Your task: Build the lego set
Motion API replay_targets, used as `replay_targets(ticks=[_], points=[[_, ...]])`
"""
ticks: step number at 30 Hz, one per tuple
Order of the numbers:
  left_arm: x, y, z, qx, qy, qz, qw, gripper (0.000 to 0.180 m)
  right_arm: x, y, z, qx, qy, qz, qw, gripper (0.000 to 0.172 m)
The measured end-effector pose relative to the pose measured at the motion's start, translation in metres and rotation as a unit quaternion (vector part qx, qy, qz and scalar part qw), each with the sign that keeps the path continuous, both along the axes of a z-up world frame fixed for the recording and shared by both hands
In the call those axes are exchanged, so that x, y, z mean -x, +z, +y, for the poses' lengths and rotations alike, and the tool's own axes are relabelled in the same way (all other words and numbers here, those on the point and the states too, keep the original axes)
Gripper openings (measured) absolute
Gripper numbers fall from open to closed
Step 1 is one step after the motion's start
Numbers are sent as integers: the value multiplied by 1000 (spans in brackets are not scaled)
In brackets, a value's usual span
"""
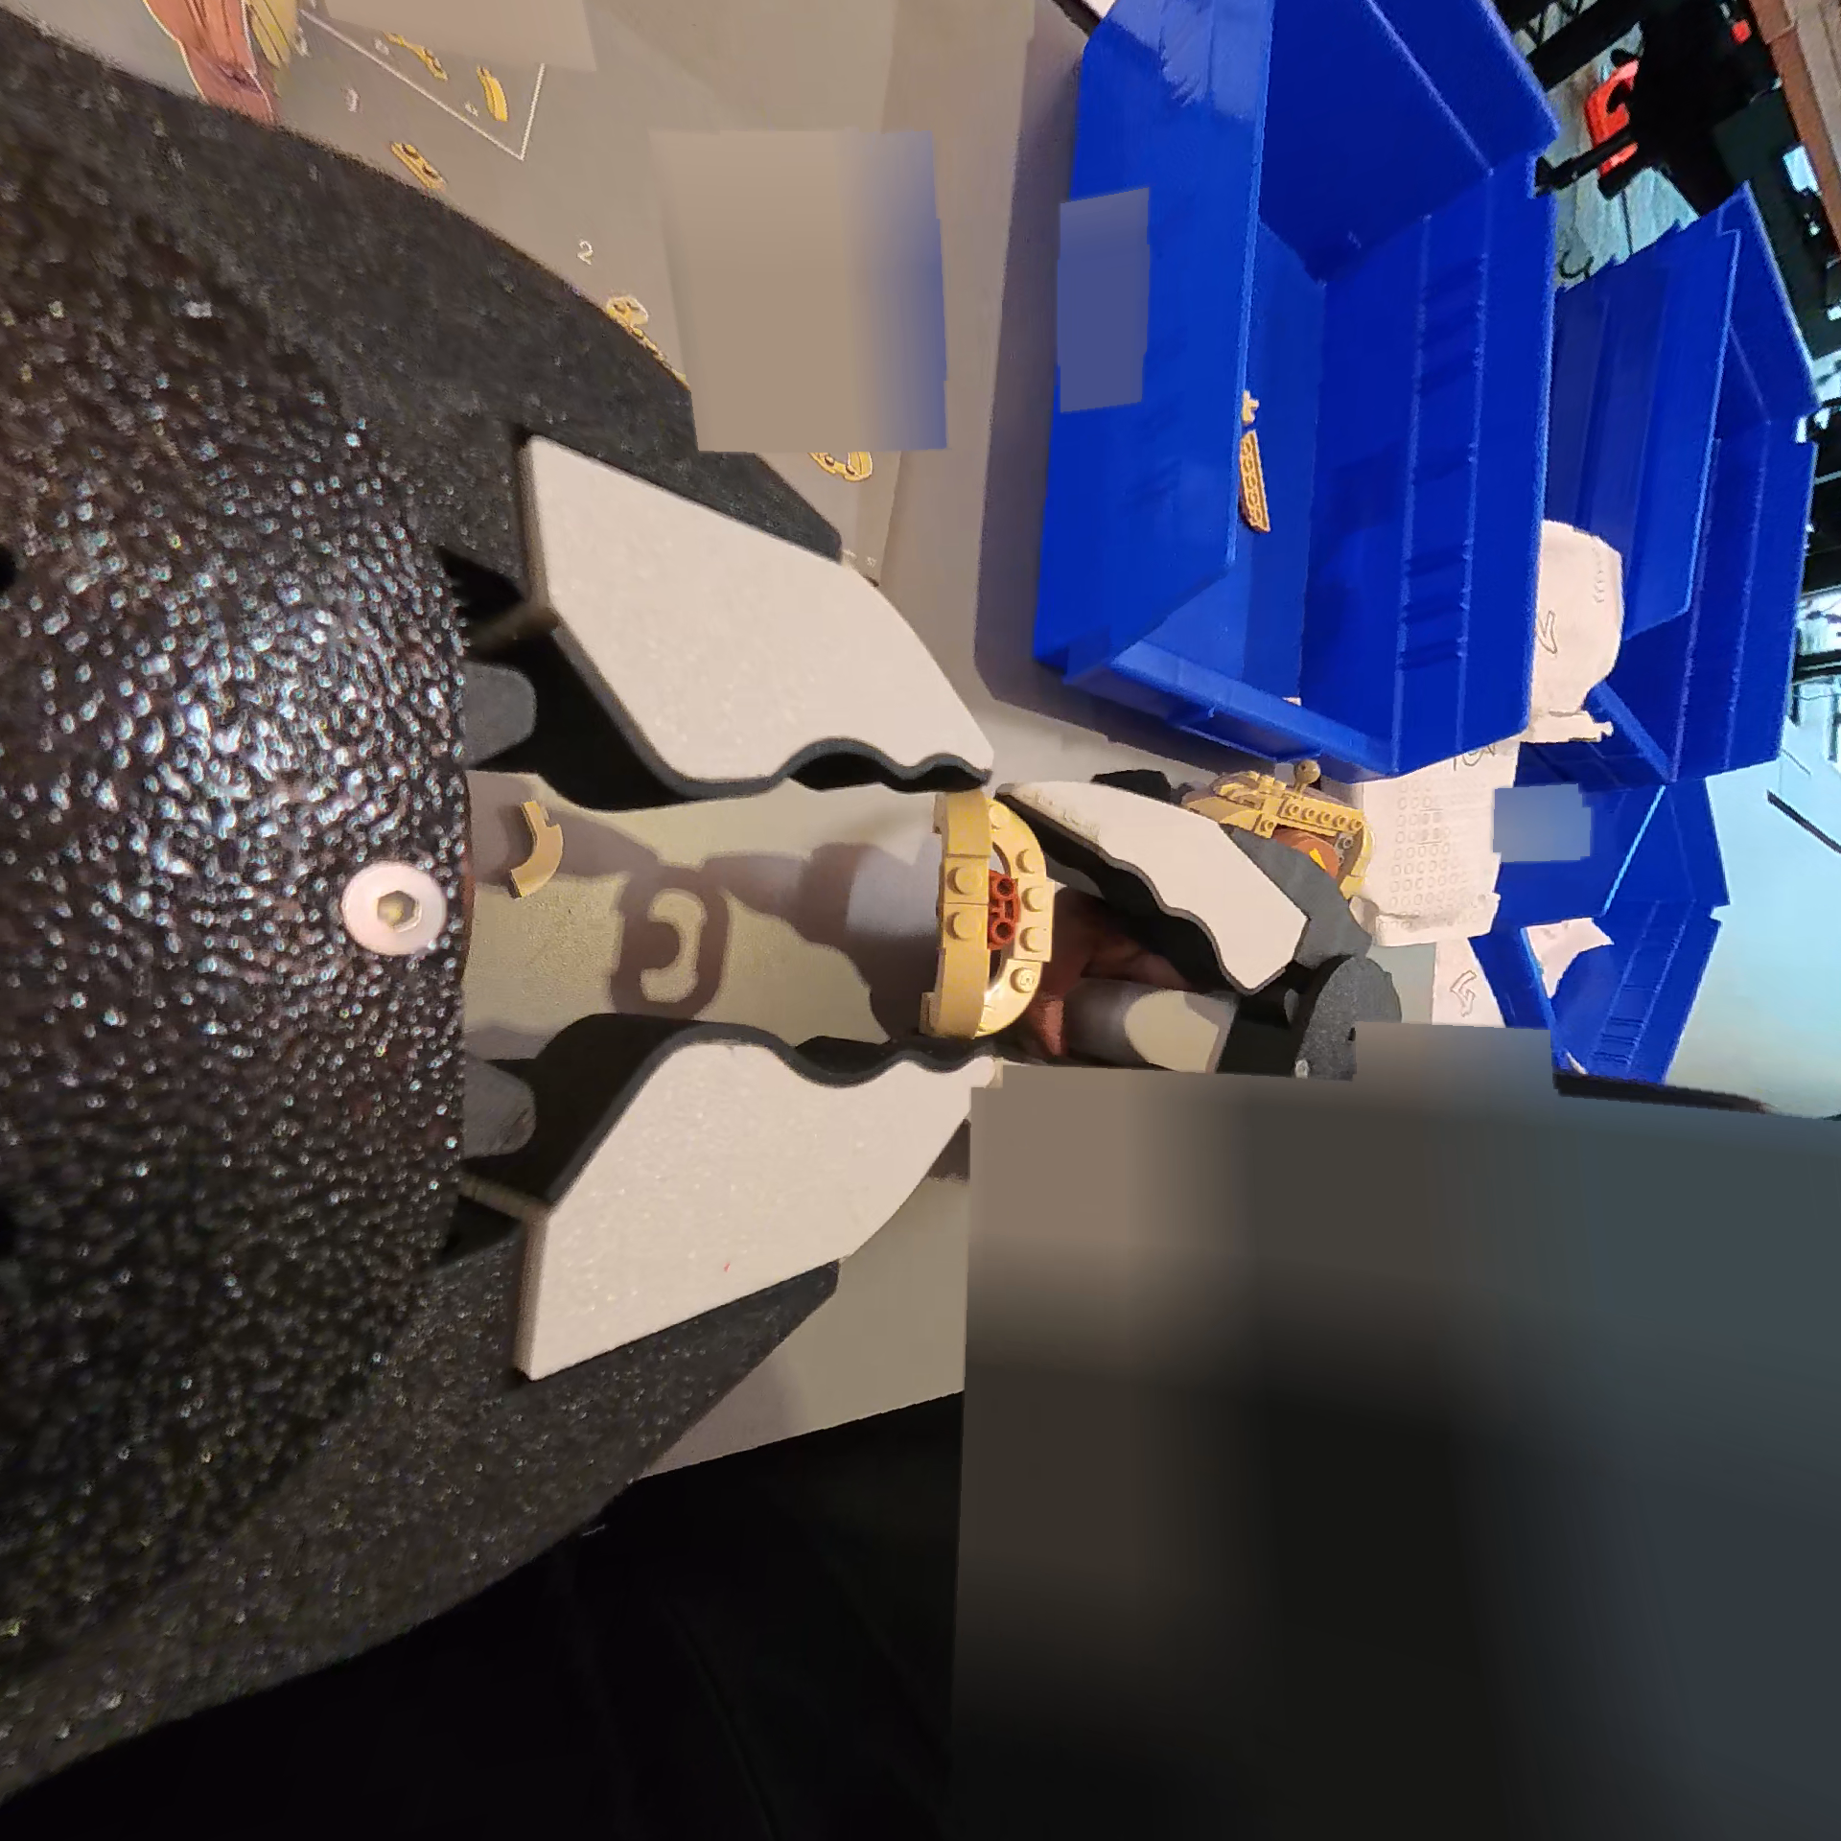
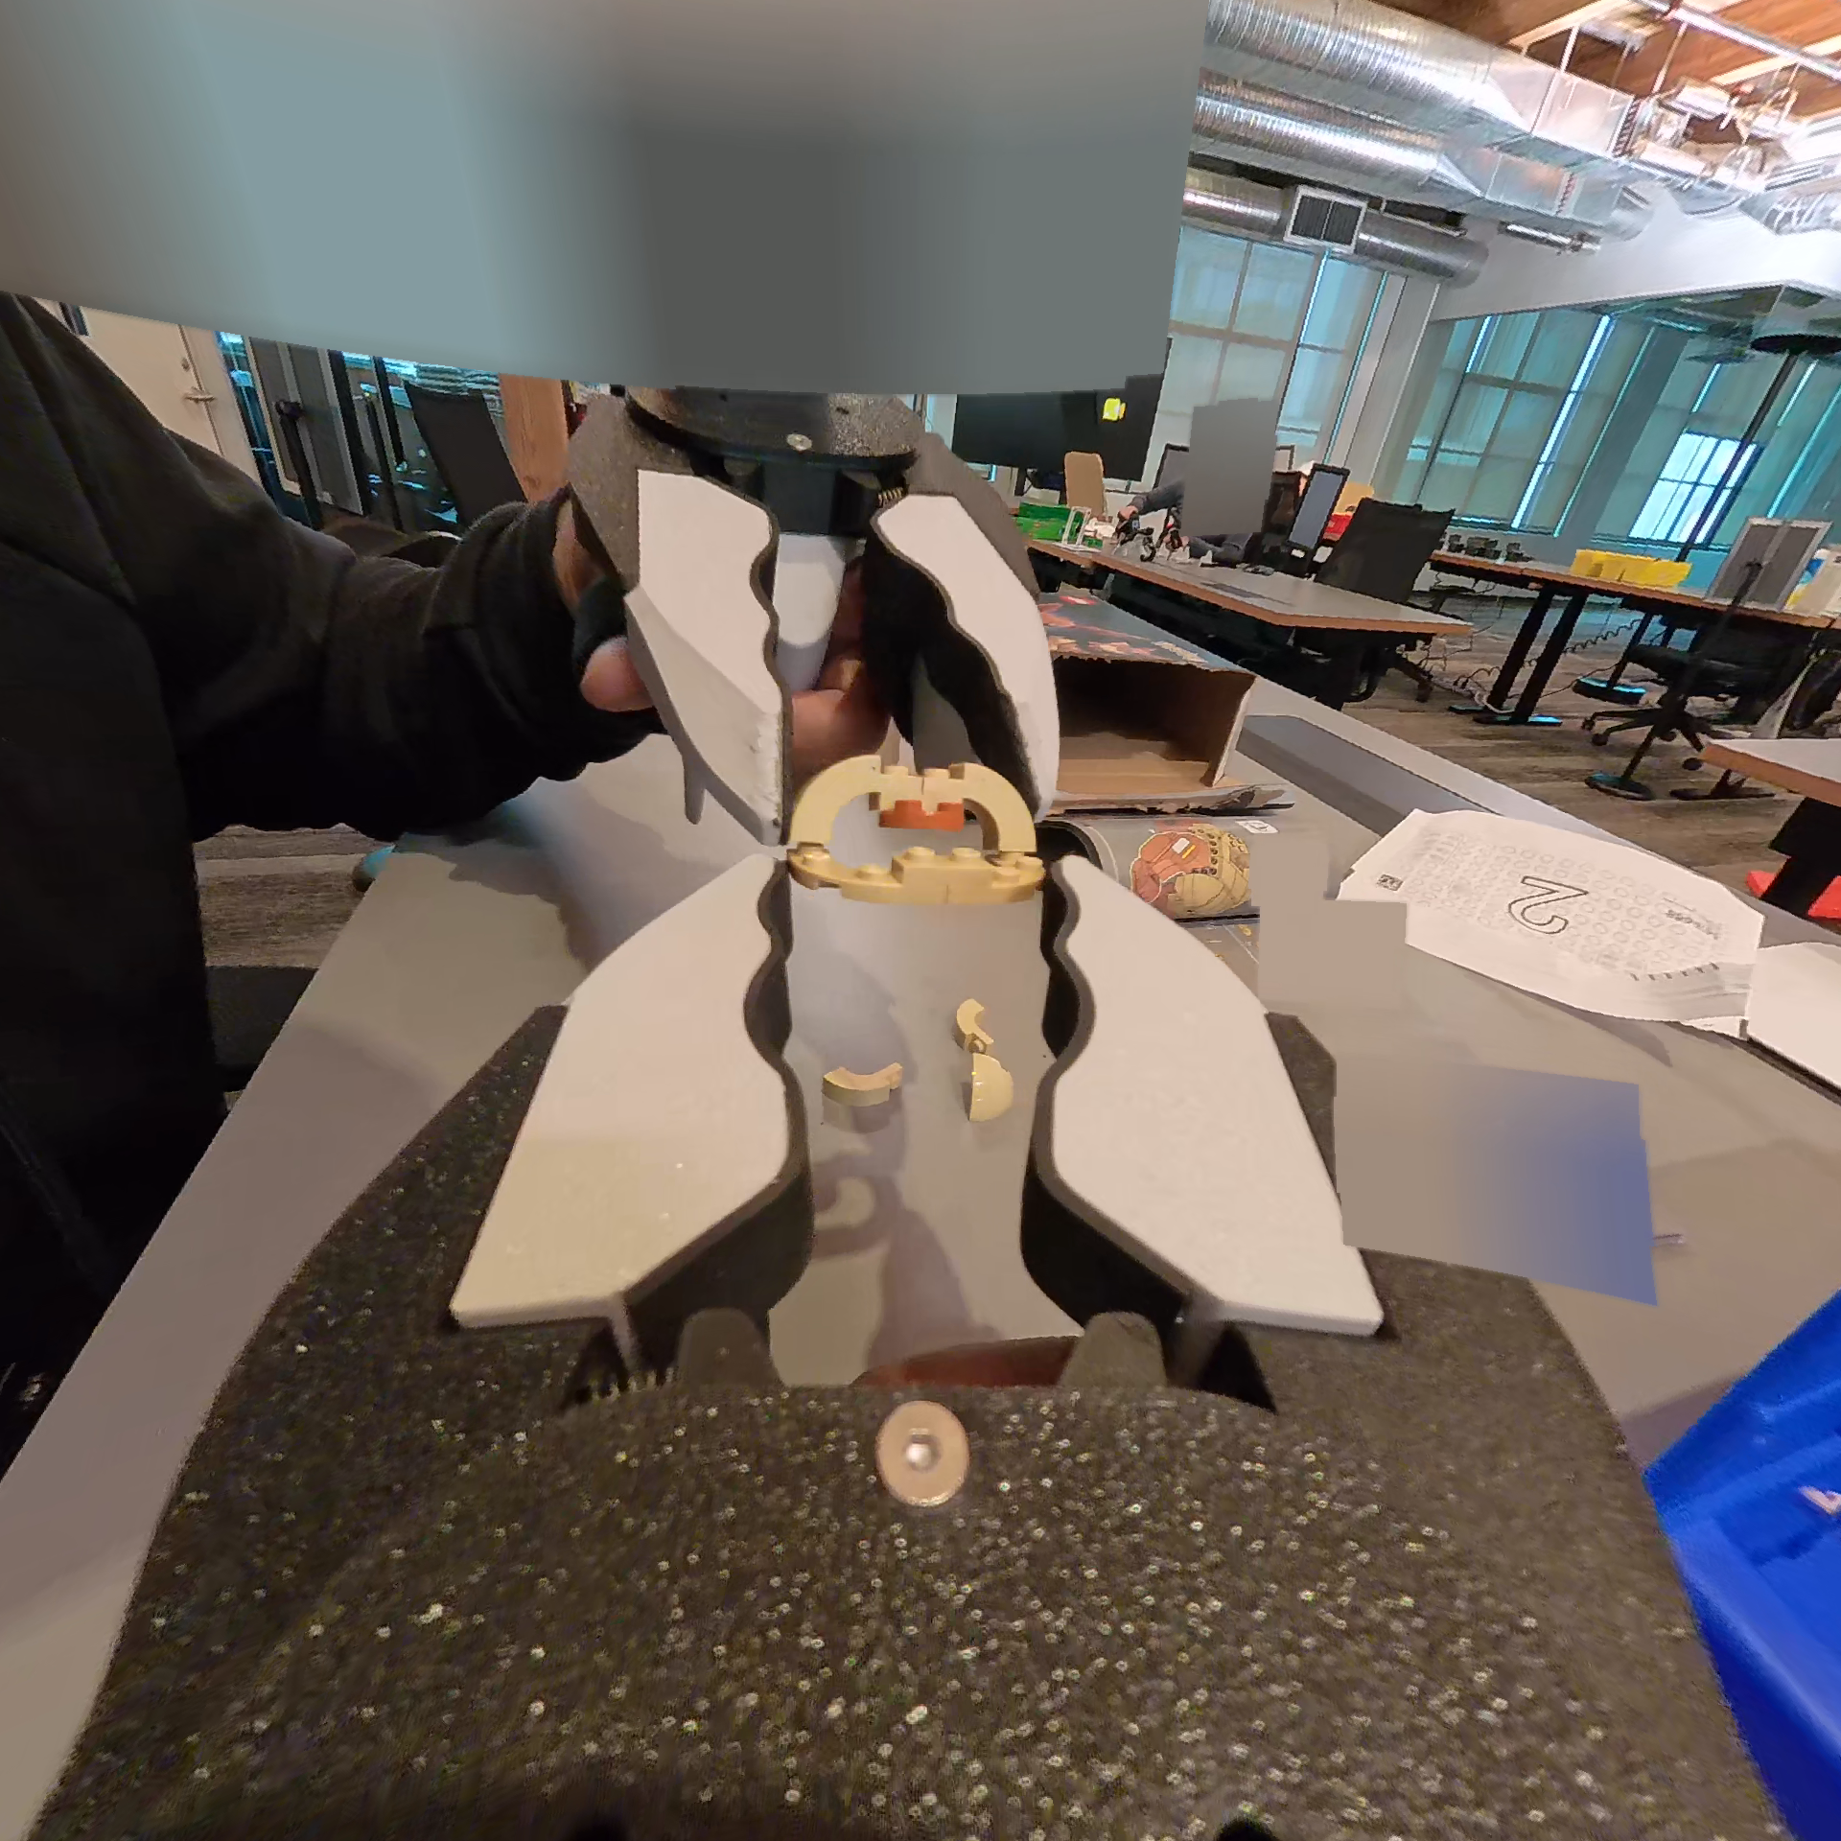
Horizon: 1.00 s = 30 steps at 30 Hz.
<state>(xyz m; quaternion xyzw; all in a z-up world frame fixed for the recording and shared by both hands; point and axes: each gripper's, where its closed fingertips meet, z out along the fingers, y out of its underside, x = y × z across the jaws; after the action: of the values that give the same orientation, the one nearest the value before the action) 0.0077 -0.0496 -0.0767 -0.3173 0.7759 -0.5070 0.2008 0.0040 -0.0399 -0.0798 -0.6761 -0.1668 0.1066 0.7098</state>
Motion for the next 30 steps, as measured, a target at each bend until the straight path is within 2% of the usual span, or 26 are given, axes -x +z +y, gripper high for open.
replay_targets(ticks=[6, 18, 30], points=[[1, 0, -4, -23, 2, 3, 1000, 47, 3, 1, -1, -3, 7, 3, 1000, 48], [3, 12, -10, -15, -2, -5, 1000, 47, 6, 12, -7, -27, 22, 29, 999, 48], [4, 32, -17, -16, 2, -7, 1000, 47, 6, 35, -16, -84, 7, 38, 996, 48]])
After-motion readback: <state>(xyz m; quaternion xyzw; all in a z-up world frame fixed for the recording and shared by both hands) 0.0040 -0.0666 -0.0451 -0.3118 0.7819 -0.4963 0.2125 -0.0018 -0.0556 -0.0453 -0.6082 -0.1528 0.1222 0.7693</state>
